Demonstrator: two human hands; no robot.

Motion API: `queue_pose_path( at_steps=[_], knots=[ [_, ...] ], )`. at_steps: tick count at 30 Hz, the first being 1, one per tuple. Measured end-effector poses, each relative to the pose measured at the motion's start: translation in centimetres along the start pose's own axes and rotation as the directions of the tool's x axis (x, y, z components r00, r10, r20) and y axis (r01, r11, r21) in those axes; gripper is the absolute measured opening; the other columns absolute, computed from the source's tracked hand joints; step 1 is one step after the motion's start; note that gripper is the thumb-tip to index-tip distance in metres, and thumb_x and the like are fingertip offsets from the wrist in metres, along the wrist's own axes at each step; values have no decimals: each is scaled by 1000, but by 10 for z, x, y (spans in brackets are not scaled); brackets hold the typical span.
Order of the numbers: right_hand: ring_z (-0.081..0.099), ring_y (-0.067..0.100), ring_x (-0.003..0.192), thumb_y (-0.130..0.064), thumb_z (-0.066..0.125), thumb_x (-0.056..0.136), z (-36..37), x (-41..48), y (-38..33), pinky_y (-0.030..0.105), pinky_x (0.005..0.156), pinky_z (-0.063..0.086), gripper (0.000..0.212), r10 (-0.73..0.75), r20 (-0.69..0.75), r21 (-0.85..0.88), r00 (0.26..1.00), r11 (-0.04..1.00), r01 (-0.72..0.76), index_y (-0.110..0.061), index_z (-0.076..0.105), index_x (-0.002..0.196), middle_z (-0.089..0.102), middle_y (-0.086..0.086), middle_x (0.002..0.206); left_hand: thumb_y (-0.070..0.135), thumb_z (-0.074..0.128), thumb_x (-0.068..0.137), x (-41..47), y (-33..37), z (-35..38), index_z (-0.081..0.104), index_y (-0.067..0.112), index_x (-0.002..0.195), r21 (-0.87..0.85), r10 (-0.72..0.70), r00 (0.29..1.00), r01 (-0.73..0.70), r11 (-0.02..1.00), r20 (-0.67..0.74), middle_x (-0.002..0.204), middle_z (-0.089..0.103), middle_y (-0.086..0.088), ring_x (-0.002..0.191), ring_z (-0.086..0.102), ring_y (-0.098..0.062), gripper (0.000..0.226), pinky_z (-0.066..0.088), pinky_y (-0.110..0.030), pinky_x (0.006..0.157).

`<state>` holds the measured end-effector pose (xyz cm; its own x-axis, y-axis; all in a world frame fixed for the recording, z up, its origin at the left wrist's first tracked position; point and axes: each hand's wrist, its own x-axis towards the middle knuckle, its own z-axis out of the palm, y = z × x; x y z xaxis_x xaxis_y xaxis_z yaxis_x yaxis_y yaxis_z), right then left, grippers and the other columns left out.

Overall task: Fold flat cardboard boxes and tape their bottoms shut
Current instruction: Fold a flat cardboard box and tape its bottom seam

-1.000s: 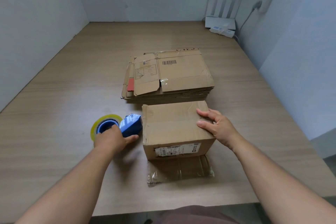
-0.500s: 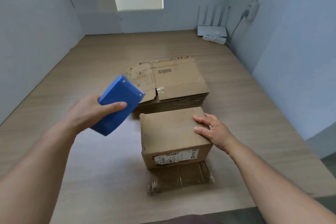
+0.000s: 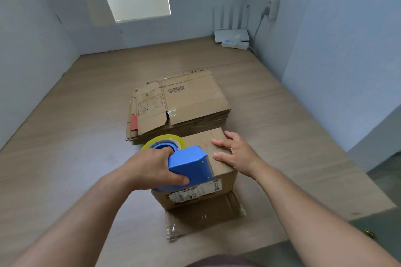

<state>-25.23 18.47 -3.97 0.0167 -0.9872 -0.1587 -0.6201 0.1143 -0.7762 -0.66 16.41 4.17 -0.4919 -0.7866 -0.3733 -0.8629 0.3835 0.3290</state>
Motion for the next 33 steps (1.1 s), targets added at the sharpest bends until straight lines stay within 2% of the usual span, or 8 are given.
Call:
queue_pose_path(
  at_steps=[3,5,8,12,14,21,28,33],
  knots=[
    [35,9,130,-14,64,83,-6,-4,-14,24,107,28,48,-125,-139,25,982,991,130,-24,57,129,37,-3,146,67,64,73,2,0,2,49,33,109,46,-22,1000,21,999,13,100,58,15,89,55,-4,52,52,-19,75],
    [53,2,93,-4,56,79,-9,-10,-26,12,84,43,52,-138,-178,232,974,956,178,-22,57,127,51,-4,127,67,64,73,2,1,2,49,32,112,45,-30,999,29,999,25,103,59,14,91,56,-4,54,54,-22,79],
    [48,0,57,2,54,81,-5,-15,-38,12,51,42,52,-100,39,380,994,922,77,-21,54,127,60,-8,110,67,64,73,4,1,0,50,32,111,43,-30,999,29,999,39,102,59,14,90,56,-4,54,53,-20,78],
    [55,-4,59,-7,65,86,0,-16,-37,12,52,43,11,-133,19,415,991,903,113,-17,67,87,67,-13,77,65,64,75,4,2,-1,48,33,111,11,-43,997,42,999,59,102,58,14,89,55,-4,51,52,-18,77],
    [51,-4,52,-8,65,87,2,-16,-34,11,49,40,12,-130,-42,443,991,886,135,-14,65,77,64,-15,63,65,63,75,5,3,-2,49,33,111,-6,-44,997,45,999,64,102,58,14,89,56,-4,50,52,-19,76],
    [52,-5,58,-11,60,90,12,-6,-29,8,55,41,19,-68,-212,404,975,902,150,-19,58,74,59,-14,61,74,56,75,15,21,-22,58,29,96,-52,-108,989,114,992,102,90,63,8,81,60,-7,50,46,-20,69],
    [48,-2,45,-16,58,92,8,2,-25,11,46,35,20,69,-208,472,976,881,38,-20,56,72,55,-8,59,87,60,42,0,5,-64,68,21,92,-119,-398,883,436,892,249,90,72,0,83,70,-18,83,51,-36,91],
    [52,12,67,-18,53,91,0,3,-28,26,60,40,16,82,-234,254,969,967,-21,-18,54,75,57,-6,68,76,70,55,18,15,-68,70,22,89,-176,-466,817,541,822,339,80,74,1,74,72,-17,64,53,-28,71]
  ],
)
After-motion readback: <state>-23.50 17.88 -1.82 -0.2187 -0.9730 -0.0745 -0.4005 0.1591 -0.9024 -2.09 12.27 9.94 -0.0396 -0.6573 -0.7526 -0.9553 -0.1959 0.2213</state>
